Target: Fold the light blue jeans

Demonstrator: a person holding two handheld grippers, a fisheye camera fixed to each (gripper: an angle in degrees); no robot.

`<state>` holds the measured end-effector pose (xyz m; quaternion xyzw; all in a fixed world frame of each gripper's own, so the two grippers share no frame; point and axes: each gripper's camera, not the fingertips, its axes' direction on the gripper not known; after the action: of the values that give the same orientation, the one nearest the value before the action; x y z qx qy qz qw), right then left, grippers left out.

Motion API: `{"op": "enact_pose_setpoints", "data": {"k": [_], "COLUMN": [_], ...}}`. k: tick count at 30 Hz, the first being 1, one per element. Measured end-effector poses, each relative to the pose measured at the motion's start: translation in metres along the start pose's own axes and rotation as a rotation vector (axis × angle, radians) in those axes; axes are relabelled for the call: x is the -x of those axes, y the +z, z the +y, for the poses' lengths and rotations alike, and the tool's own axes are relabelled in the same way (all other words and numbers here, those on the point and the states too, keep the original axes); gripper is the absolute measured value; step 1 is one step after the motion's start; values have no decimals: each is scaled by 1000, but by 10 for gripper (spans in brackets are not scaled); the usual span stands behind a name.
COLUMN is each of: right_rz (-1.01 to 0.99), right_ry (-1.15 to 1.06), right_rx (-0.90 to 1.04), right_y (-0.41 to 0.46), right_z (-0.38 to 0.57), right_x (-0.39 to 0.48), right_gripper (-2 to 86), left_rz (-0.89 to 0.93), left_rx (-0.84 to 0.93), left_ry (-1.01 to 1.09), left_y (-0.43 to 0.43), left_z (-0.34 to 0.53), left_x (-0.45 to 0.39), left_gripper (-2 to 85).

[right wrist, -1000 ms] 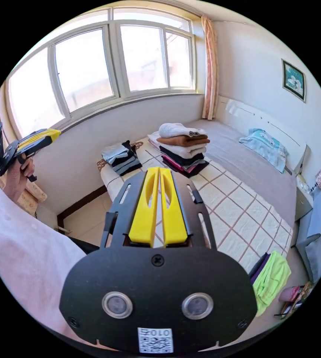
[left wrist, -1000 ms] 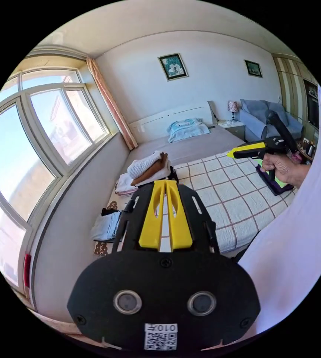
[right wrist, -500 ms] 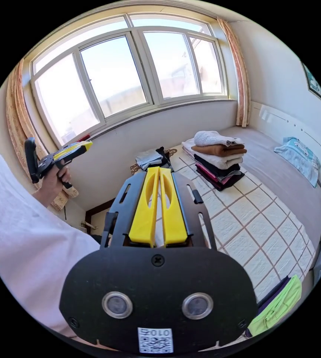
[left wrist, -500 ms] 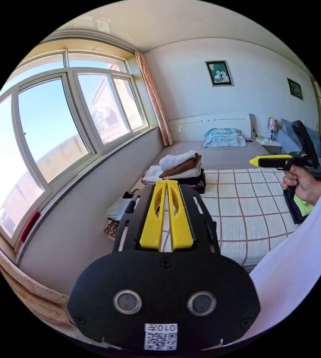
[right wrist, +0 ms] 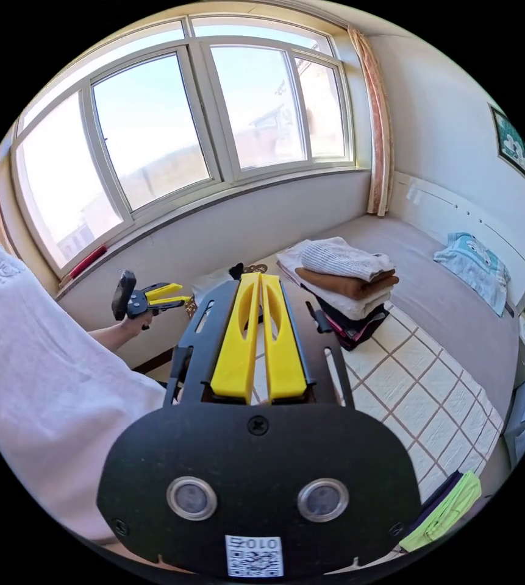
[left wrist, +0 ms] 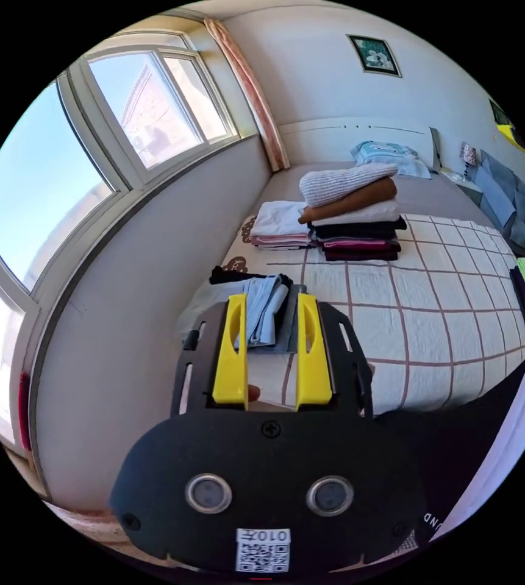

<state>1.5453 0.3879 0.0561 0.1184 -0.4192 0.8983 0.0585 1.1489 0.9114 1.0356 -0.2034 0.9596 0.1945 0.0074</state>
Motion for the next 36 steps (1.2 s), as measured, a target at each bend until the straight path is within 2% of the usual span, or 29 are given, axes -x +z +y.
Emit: {"op": "enact_pose_setpoints", "data": {"k": [4, 9, 15, 17, 24, 27, 29, 34, 36], "right_rz": [38, 109, 187, 196, 221, 225, 223, 248, 243], "right_ry": [55, 126, 202, 222, 254, 254, 250, 201, 200], "right_rx": [6, 59, 105, 107, 72, 72, 71, 98, 98], "right_y": [30, 52, 73, 79, 93, 100, 104, 117, 121], "right_z": [-30, -45, -49, -49, -53, -54, -56, -67, -68], "right_x": [8, 9, 9, 9, 8, 9, 10, 15, 14], "right_gripper": [22, 22, 22, 23, 23, 23, 24, 24, 24], "left_rz": [44, 101, 141, 235, 559, 532, 502, 481, 537], "left_rx": [82, 273, 453, 493, 511, 500, 508, 518, 523], "left_ry": [98, 209, 301, 272, 58, 205, 221, 82, 26], "left_y": [62, 149, 211, 222, 238, 240, 243, 252, 253], "left_z": [-38, -86, -131, -144, -184, -196, -205, -218, -226], "left_x": [28, 51, 82, 101, 200, 197, 194, 205, 230], "left_gripper": [151, 158, 134, 120, 83, 84, 87, 81, 66]}}
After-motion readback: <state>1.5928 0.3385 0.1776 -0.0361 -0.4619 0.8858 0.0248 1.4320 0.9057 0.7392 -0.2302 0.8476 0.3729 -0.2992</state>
